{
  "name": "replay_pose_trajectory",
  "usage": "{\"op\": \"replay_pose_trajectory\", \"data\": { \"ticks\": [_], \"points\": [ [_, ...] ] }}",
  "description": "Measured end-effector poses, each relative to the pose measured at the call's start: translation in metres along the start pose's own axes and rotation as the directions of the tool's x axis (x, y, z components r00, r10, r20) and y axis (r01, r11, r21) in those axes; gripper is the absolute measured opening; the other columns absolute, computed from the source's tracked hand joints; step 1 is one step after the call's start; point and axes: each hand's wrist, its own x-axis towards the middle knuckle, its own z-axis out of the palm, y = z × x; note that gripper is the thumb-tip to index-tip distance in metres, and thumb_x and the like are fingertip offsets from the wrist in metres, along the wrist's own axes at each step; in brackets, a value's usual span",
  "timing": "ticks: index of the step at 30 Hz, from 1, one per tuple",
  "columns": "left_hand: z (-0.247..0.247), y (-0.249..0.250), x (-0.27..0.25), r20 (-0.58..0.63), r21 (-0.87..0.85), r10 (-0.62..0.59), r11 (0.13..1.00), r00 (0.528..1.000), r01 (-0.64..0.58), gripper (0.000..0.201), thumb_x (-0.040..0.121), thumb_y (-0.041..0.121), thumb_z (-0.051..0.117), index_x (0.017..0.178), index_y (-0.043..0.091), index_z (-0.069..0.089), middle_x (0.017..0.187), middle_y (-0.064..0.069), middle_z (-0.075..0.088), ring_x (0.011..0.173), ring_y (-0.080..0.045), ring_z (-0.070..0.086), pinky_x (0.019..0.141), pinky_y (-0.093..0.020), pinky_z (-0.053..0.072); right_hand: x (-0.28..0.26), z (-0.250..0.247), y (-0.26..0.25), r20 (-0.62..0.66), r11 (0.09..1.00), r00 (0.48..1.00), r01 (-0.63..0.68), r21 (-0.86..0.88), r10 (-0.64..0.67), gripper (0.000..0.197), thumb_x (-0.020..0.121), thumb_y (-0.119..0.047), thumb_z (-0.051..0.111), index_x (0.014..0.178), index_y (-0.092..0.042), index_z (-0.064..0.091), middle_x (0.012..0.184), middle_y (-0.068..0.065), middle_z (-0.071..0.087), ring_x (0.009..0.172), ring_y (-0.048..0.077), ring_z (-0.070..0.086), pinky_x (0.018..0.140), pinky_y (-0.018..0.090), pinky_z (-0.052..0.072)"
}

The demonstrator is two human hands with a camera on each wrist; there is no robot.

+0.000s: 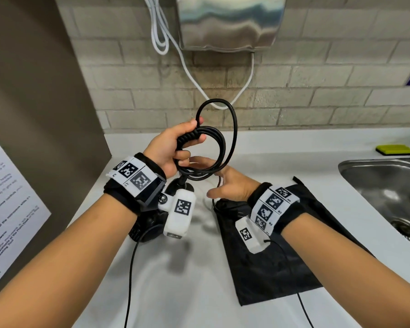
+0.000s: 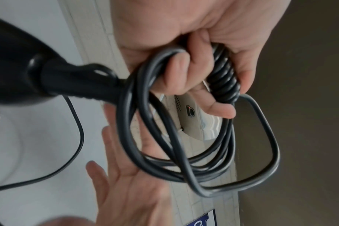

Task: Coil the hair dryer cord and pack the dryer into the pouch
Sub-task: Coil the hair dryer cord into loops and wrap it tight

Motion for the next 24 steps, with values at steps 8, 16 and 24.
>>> {"op": "replay_pose_trajectory", "data": {
  "ticks": [8, 16, 24],
  "points": [
    [-0.001, -0.004, -0.002, 0.030, -0.014, -0.017, 1.000, 0.999, 0.017, 0.019, 0.092, 0.033, 0.046, 0.089, 0.029, 0.064, 0.063, 0.008, 0.064, 0.031, -0.001, 0.018, 0.035, -0.015, 0.016, 0.014, 0.017, 0.008, -0.081, 0.985, 0.981, 0.175, 0.003, -0.174, 0.040, 0.084, 0.006, 0.052, 0.122, -0.007, 0.050, 0.110, -0.001, 0.055, 0.099, -0.013, 0.052, 0.093, 0.009, 0.038],
    [-0.014, 0.007, -0.007, -0.001, -0.008, 0.032, 0.999, 0.999, -0.032, 0.021, 0.094, 0.032, 0.042, 0.093, 0.030, 0.063, 0.062, 0.011, 0.063, 0.030, -0.001, 0.018, 0.037, -0.015, 0.017, 0.017, -0.021, 0.042, -0.500, 0.949, 0.842, -0.295, -0.108, 0.205, 0.014, 0.093, -0.006, 0.046, 0.093, -0.008, 0.059, 0.070, 0.003, 0.059, 0.072, 0.020, 0.055, 0.078, 0.036, 0.052],
    [-0.007, 0.008, -0.006, -0.005, 0.143, 0.022, 0.989, 1.000, -0.021, 0.020, 0.093, 0.031, 0.045, 0.086, 0.027, 0.064, 0.059, 0.009, 0.063, 0.030, -0.002, 0.017, 0.036, -0.015, 0.015, 0.001, -0.041, 0.050, -0.514, 0.771, 0.773, -0.566, -0.292, 0.372, 0.021, 0.088, -0.006, 0.051, 0.104, -0.005, 0.065, 0.093, 0.012, 0.065, 0.073, 0.019, 0.053, 0.071, 0.024, 0.042]
  ]
}}
